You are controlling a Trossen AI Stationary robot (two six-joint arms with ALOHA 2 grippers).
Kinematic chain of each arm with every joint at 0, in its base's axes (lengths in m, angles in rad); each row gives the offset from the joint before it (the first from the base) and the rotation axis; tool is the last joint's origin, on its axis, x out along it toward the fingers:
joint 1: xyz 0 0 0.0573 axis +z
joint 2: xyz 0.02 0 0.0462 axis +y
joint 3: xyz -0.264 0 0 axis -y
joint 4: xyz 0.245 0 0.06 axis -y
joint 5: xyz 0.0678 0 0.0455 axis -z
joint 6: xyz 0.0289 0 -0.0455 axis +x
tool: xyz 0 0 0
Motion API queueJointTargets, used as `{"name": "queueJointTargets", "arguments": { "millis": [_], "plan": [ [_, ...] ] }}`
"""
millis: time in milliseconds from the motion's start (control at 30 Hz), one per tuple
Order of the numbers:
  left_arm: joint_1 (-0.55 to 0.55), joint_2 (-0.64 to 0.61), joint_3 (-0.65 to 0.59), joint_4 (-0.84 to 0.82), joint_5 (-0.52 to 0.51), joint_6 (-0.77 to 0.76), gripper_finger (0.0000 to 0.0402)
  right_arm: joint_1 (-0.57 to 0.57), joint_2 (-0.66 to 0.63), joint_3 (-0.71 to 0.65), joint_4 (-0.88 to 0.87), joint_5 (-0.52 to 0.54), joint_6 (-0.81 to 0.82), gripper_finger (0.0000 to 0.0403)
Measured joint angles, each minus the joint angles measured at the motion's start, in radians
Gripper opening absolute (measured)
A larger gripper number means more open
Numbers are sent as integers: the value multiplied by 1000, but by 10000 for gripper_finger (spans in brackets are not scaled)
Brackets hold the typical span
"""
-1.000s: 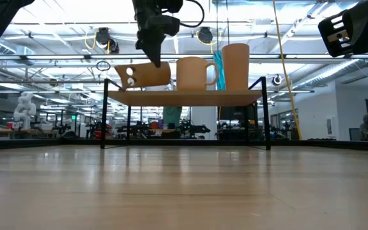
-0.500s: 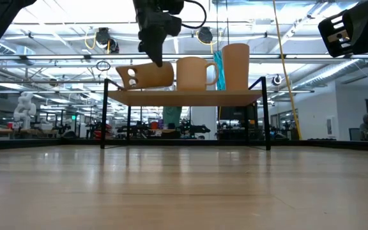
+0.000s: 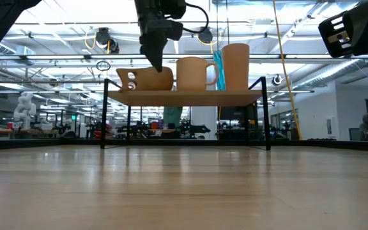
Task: Stack small to large cups/mugs on shelf
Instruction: Put the brown wooden cup on the shelf, then return to Home Position
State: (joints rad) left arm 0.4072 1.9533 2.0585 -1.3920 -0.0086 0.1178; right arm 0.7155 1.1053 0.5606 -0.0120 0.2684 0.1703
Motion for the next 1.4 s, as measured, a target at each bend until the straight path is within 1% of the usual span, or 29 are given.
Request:
{"name": "queueJointTargets", "arguments": {
  "millis": [133,233,333,667,733,867,1100,1233,1300,1400],
  "plan": [
    [0,0,0,1,-1,6,72,0,0,0,0,0,0,173],
    [0,0,0,8,-10,6,82,0,0,0,0,0,0,173],
    [0,0,0,6,-50,10,84,0,0,0,0,0,0,173],
    [-31,0,0,7,-56,35,85,0,0,0,0,0,-1,173],
    [-43,0,0,11,-78,35,85,0,0,0,0,0,-2,173],
    [-67,-12,0,32,-166,29,85,0,0,0,0,0,-2,173],
    [-77,-77,0,60,-178,28,85,0,0,0,35,0,-3,173],
    [-85,-145,0,65,-208,-16,85,0,0,0,67,6,-15,173],
    [-98,-186,0,72,-229,-35,85,0,0,0,83,44,-26,173],
    [-122,-254,0,92,-229,-50,85,0,0,0,115,126,-42,173]
  ]
}}
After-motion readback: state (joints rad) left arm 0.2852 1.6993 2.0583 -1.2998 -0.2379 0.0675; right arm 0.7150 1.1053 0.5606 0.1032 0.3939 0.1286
